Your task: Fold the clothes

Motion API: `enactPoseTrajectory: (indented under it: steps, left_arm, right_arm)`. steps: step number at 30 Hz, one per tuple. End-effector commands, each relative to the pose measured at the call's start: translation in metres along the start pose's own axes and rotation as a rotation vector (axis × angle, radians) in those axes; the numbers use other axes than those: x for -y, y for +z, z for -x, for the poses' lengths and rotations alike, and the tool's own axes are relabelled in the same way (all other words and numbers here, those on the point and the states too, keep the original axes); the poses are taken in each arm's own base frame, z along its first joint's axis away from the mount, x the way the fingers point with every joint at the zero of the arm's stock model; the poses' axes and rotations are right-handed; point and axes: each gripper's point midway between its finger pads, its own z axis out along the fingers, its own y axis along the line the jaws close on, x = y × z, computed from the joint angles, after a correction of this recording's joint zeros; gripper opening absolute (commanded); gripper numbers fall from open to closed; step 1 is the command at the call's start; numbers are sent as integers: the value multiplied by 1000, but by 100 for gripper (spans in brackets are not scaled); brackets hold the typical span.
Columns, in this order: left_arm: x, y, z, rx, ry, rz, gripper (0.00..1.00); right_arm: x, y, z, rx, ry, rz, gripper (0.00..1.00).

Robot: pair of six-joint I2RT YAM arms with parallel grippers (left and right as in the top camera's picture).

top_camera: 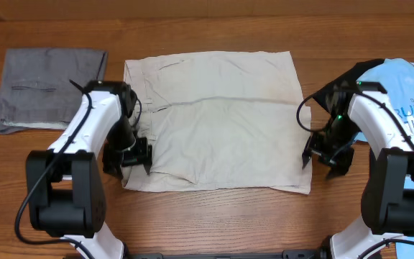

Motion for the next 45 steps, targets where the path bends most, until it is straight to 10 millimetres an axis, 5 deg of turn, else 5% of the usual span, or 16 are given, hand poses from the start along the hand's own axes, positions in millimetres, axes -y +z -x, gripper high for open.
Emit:
enactPoseTrajectory:
  steps: [1,2,4,5,6,14,26,38,45]
  left_arm:
    - [13,-42,3,164,13,-98,72]
    - [17,-46,4,188,21,-124,66]
    - [26,-51,4,227,49,-169,45]
    - [30,-51,5,239,59,-179,21]
    - [32,-48,6,245,65,-180,4]
    - [67,12,2,199,217,-314,4]
    - [31,56,28,291,30,-135,4]
    - [15,103,-7,159,-83,-113,6]
    - [22,103,-17,111,-83,-154,4]
  right_arm:
    - [-31,-21,0,47,-144,169,59]
    - [-39,-22,-1,44,-179,212,51]
    - [-51,-20,-1,50,-218,265,15]
    - [-53,-17,1,56,-225,270,4]
    - [-55,-13,2,60,-232,271,4]
    - [-70,24,6,88,-274,277,4]
    - [-56,72,6,77,-130,244,4]
    - [-23,99,-8,24,107,111,4]
    - [-11,104,-25,-38,133,65,4]
